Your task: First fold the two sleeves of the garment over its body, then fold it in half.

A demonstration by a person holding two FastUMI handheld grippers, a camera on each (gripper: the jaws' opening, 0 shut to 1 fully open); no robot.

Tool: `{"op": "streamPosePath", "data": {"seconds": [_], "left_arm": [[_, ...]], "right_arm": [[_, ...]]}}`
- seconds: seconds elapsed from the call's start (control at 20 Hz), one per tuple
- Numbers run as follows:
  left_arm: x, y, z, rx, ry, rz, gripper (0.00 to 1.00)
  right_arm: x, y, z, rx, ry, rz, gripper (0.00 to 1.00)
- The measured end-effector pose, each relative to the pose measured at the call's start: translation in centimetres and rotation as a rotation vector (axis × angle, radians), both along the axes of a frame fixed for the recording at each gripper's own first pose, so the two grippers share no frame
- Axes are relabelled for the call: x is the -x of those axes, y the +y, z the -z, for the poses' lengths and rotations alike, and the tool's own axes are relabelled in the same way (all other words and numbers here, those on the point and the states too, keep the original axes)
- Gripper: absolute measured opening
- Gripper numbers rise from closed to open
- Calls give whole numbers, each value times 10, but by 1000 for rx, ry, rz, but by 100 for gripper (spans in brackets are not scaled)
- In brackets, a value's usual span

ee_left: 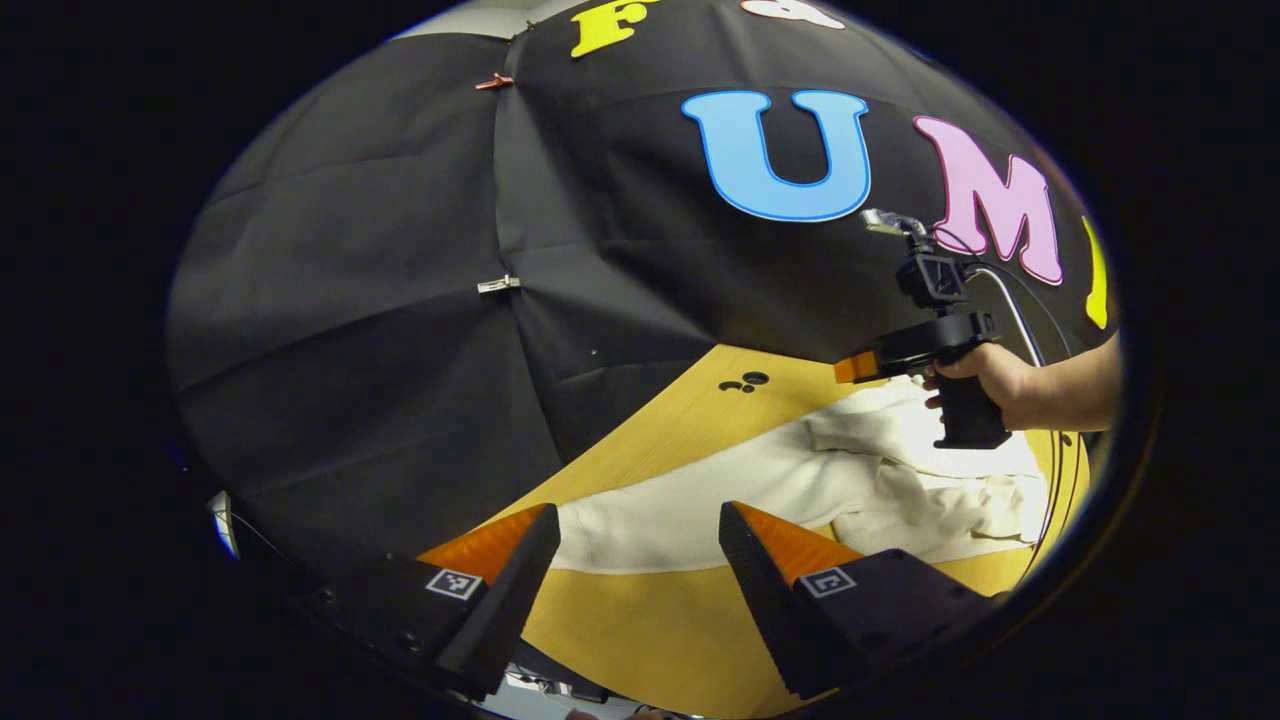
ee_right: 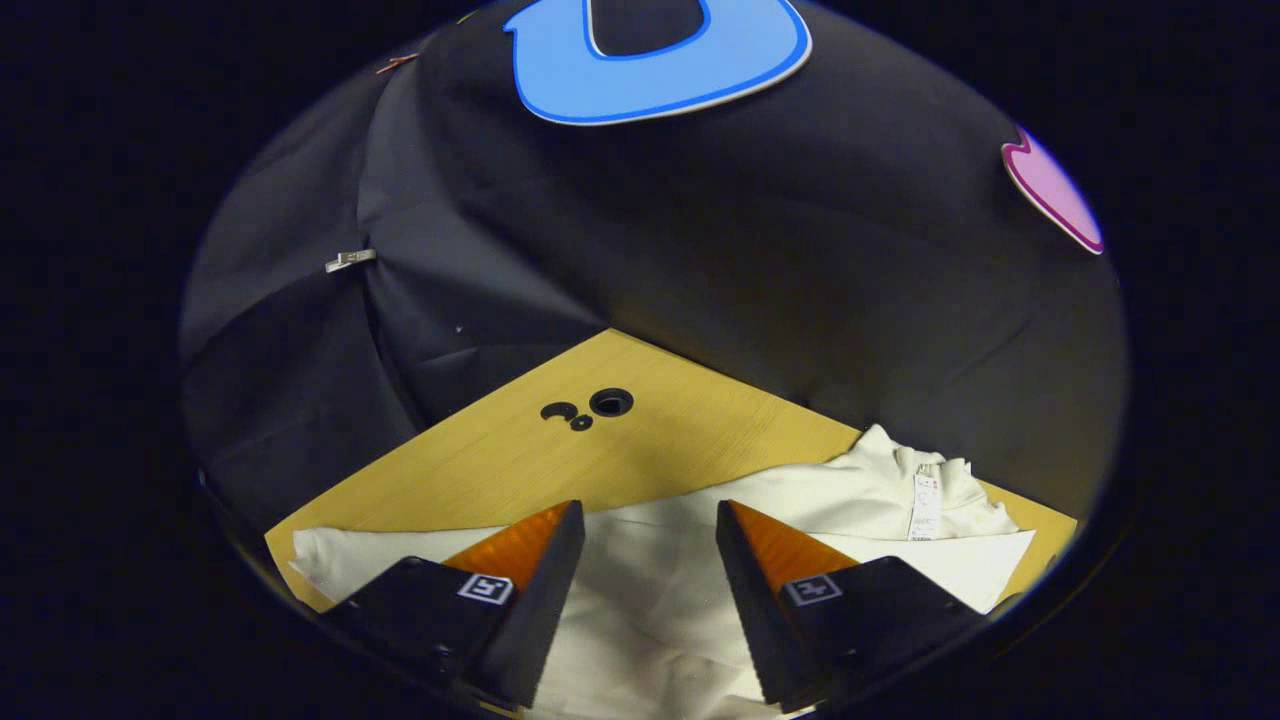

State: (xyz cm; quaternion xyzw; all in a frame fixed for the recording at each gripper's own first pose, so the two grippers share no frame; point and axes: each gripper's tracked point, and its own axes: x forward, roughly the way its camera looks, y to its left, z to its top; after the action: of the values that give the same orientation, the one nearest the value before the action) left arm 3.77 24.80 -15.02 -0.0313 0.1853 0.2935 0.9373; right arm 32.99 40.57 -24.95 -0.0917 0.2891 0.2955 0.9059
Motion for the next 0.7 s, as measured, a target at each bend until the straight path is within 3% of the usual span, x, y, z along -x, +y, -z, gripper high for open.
{"op": "streamPosePath", "data": {"seconds": [0.15, 0.45, 0.7], "left_arm": [[-4, 18, 10, 36, -9, -22, 99], [-10, 72, 48, 88, 34, -98, 99], [-14, 109, 90, 123, 109, -127, 99]], "right_arm": [[0, -35, -20, -22, -18, 69, 99], [-1, -158, -79, -25, -126, 269, 98], [35, -281, -114, -42, -143, 495, 98]]}}
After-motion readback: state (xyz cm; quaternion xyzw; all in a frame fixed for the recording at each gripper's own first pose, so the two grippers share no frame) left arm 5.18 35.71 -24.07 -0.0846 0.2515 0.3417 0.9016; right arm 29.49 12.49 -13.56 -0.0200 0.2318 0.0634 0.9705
